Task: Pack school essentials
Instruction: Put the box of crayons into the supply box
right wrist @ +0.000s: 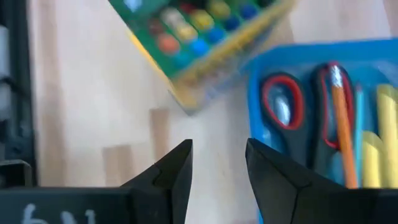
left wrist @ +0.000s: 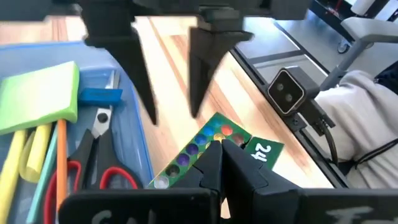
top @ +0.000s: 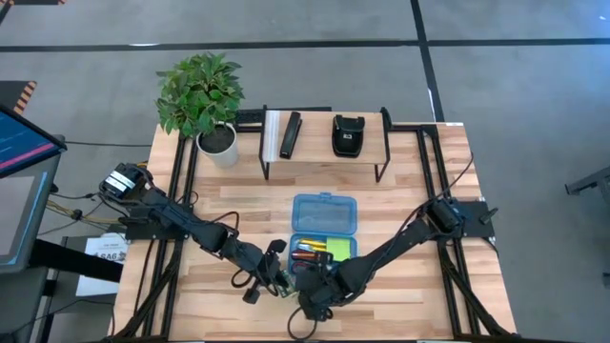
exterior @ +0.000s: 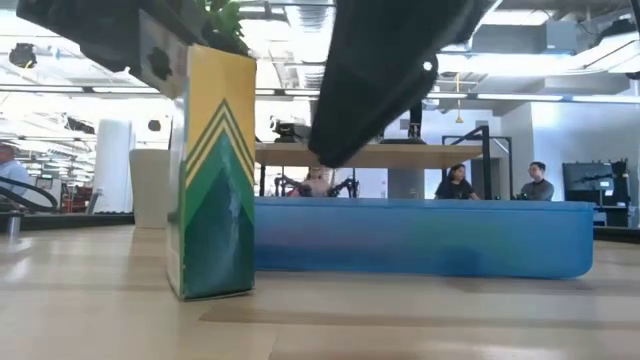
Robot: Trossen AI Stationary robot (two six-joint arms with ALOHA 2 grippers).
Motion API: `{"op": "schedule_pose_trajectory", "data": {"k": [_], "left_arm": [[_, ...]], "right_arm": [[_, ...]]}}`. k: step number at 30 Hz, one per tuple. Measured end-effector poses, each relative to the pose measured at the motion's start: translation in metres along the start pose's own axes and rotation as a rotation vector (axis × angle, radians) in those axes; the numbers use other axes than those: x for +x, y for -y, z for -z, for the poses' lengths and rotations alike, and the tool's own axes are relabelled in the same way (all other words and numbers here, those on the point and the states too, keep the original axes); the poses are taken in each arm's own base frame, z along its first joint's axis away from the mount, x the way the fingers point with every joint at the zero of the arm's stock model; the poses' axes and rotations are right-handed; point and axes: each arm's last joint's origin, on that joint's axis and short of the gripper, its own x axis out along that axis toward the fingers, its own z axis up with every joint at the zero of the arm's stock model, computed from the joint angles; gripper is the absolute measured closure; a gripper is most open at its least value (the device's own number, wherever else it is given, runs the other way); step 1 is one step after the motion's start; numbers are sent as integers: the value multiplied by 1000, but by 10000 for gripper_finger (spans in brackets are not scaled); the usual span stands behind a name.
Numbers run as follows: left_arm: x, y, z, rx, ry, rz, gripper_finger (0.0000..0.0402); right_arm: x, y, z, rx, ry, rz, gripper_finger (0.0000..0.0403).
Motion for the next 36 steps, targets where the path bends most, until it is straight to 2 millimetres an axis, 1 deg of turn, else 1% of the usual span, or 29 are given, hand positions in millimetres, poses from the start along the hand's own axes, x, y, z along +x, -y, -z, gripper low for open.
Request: {"op": "schedule_pose_trajectory", "data": {"k": [3,8,11,15,17,19,21,25,28,31,33,36], "left_arm": [[-1,1,-7,20,7,1,401],[-13,4,-20,47,19,1,401],[-25,6,-29,78,51,4,401],[-53,16,-40,142,76,9,401],[-68,23,-38,175,86,-1,401],[-81,29,-31,191,109,-20,401],[-91,33,-18,183,128,-46,401],[-103,37,10,122,221,-75,401],[-105,36,30,84,277,-52,401],[-103,34,49,55,269,-42,401],[-101,32,58,31,242,-45,401],[-98,30,67,19,213,-50,391]], "right_arm": [[0,0,0,0,6,5,230],[0,2,2,5,-12,24,230],[-1,3,3,8,-22,44,230],[-13,1,5,-7,15,93,230],[-20,-2,8,-18,42,123,230],[-23,-7,10,-12,82,149,230],[-24,-12,15,-9,110,176,230],[-25,-18,24,35,162,223,230],[-26,-21,28,51,171,236,230],[-30,-22,29,53,176,230,230],[-31,-21,28,55,178,233,230],[-41,-18,25,55,181,230,230]]}}
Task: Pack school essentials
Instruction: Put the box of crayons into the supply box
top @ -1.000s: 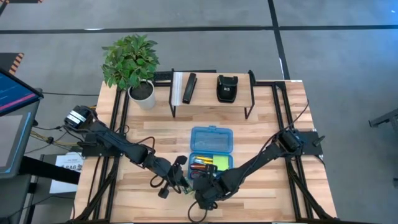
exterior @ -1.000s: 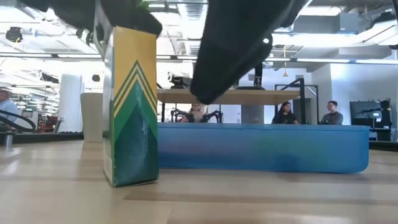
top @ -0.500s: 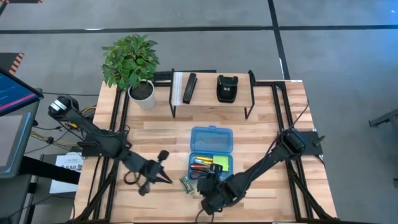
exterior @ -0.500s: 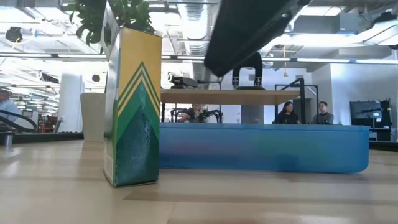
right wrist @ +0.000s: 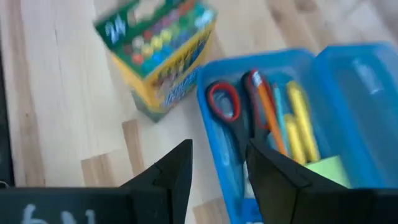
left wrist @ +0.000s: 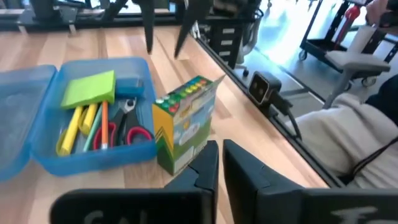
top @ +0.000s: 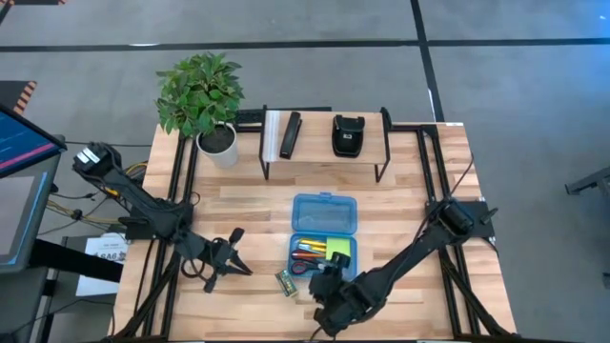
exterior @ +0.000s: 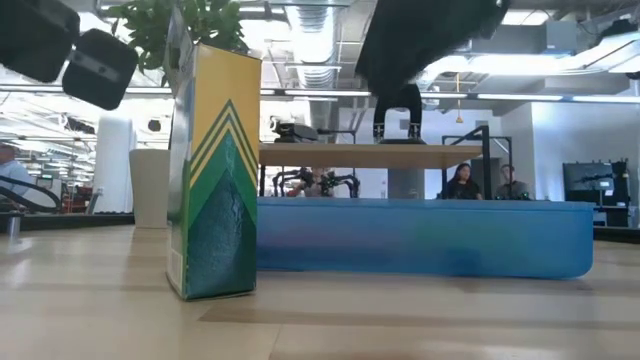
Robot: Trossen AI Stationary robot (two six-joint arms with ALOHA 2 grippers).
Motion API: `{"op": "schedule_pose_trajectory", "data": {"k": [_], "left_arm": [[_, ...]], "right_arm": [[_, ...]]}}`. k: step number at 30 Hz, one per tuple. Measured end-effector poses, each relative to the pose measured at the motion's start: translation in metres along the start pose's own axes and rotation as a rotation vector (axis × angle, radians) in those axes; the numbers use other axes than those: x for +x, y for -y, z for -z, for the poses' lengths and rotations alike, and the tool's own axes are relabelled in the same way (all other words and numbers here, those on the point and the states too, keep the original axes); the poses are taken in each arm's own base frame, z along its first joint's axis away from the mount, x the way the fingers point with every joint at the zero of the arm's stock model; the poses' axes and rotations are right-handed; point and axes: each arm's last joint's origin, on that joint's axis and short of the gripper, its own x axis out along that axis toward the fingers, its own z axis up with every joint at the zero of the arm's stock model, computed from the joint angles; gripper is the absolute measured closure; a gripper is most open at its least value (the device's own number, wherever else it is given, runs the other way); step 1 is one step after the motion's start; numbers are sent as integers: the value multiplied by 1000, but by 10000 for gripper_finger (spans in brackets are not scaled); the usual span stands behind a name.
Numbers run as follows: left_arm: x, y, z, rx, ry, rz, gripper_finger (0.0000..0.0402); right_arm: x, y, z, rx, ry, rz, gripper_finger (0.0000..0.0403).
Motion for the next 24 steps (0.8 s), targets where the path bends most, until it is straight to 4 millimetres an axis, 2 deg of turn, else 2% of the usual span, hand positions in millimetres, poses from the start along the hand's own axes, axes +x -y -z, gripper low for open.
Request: {"op": "schedule_pose_trajectory", "data": {"k": [3,11,14,18,22,24], "left_arm": [[3,0,4,2,-13,-8,361],[18,-1,12,34,2,-23,251],[26,-3,18,37,-11,-36,221],[39,-12,26,23,-5,-59,196],[49,-23,31,-2,7,-37,188],[52,-28,34,-12,9,-33,187]], "right_arm": [[-13,5,-8,-3,28,-24,230],[-58,14,-34,-58,158,-149,248],[-68,16,-37,-81,188,-166,253],[-66,9,-39,-68,200,-237,260],[-44,-7,-38,-105,163,-380,270],[-38,-7,-37,-121,141,-382,275]]}}
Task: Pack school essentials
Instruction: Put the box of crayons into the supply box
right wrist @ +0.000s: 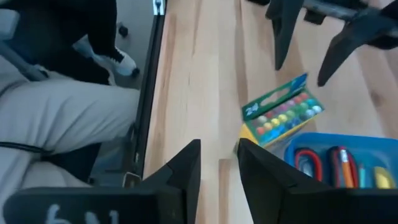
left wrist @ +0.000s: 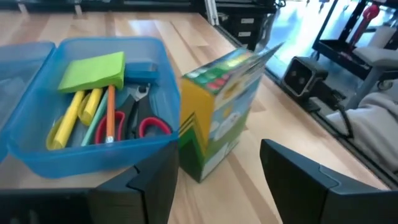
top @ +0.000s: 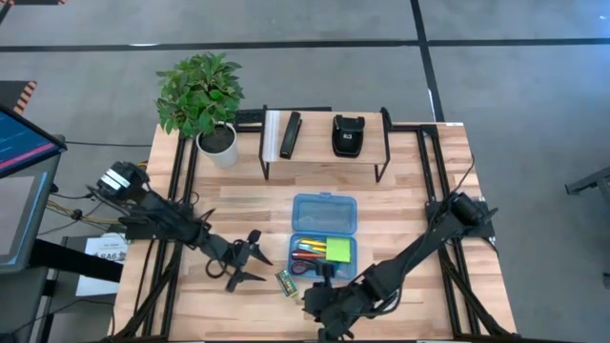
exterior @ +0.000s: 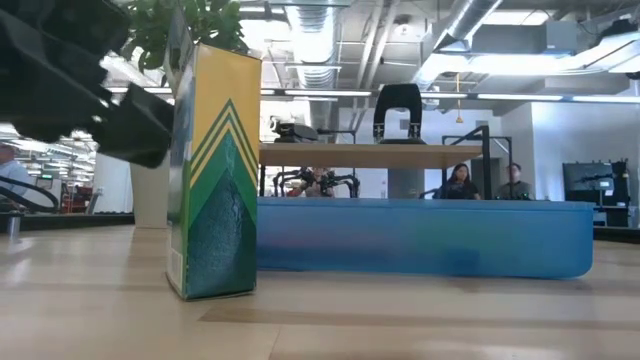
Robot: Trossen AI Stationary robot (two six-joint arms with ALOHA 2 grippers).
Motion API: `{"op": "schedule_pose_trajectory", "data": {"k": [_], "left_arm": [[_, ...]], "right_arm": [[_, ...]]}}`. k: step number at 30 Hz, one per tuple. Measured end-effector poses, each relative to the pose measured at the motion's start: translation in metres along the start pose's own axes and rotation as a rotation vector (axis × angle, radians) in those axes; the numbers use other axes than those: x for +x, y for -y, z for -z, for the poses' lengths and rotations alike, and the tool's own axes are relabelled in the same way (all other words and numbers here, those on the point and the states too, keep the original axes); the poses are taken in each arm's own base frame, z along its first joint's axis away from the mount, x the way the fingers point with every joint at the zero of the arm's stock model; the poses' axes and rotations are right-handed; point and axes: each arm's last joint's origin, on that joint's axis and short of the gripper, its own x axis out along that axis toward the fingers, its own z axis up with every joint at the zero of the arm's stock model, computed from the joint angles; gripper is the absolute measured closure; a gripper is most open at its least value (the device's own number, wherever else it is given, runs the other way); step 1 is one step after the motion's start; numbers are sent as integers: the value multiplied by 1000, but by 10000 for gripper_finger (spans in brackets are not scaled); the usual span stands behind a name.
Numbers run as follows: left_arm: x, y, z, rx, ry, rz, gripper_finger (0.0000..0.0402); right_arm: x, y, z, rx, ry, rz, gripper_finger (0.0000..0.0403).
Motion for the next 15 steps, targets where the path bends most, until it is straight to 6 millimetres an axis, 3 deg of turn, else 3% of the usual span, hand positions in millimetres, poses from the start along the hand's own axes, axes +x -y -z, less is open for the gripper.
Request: {"op": "schedule_pose_trajectory", "data": {"k": [10,15], "left_arm": [[6,-9,5,-20,-2,6,187],[6,-9,4,-22,4,9,187]], "right_arm": [[-3,6,-1,-14,-28,31,287],[11,16,19,23,-50,31,287]]}}
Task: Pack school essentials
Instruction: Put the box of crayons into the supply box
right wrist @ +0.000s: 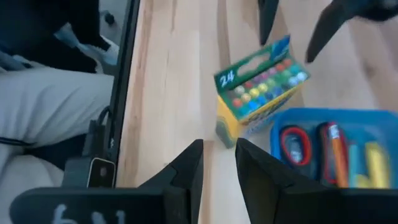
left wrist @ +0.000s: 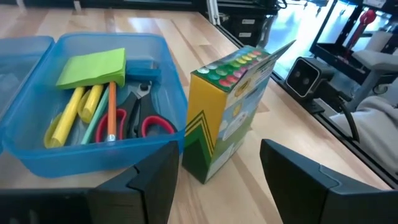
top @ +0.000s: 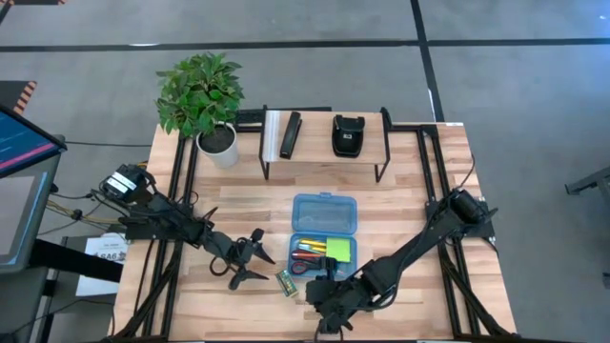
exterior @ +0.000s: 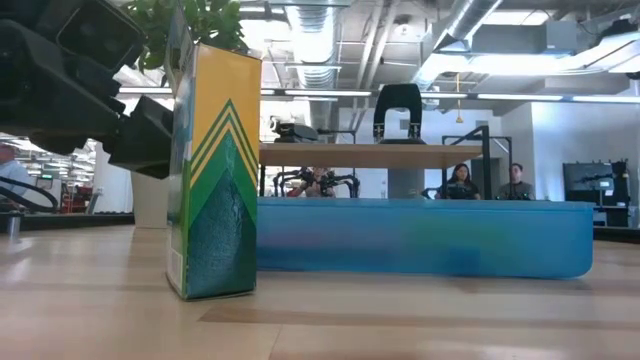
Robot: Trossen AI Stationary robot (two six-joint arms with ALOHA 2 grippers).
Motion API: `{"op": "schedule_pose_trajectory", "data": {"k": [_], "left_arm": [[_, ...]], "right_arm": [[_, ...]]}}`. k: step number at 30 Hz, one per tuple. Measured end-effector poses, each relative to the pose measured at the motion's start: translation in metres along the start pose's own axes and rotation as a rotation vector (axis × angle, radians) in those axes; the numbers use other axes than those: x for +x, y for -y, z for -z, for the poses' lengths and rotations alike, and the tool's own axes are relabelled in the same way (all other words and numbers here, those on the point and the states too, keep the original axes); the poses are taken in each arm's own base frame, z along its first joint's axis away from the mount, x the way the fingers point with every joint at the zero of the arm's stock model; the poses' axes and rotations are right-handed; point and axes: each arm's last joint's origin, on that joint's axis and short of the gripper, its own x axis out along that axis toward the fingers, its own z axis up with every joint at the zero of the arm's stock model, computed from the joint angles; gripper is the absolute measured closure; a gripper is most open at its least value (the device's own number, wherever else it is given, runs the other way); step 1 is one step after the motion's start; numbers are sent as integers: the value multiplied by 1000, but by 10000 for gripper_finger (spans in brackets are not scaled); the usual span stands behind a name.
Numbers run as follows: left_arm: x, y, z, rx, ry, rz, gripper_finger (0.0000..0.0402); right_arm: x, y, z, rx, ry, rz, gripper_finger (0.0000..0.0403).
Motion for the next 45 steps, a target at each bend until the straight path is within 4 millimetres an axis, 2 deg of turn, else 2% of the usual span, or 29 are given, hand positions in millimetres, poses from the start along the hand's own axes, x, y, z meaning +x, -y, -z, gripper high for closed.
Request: {"op": "schedule_pose_trajectory", "data": {"k": [5,11,16,21,26,31,36,41,45], "left_arm": [[0,0,0,-3,-1,0,187],[0,0,0,-4,-1,0,187],[0,0,0,-7,-1,-2,187],[-1,0,-2,-3,12,0,187],[-6,1,-10,62,31,-4,187],[-13,5,-27,150,57,-1,187],[-13,14,-58,268,-9,8,174],[-1,30,-92,404,-117,38,148],[15,39,-108,502,-231,34,131]], "right_arm": [[-1,17,22,81,24,-42,287],[-22,38,37,166,167,-68,287],[-12,40,43,208,251,-110,280],[3,39,47,201,228,-98,246],[4,39,47,202,230,-97,189],[6,43,45,209,229,-90,146],[9,50,43,215,223,-68,140],[11,55,42,210,208,-60,139],[8,56,41,203,172,-99,139]]}}
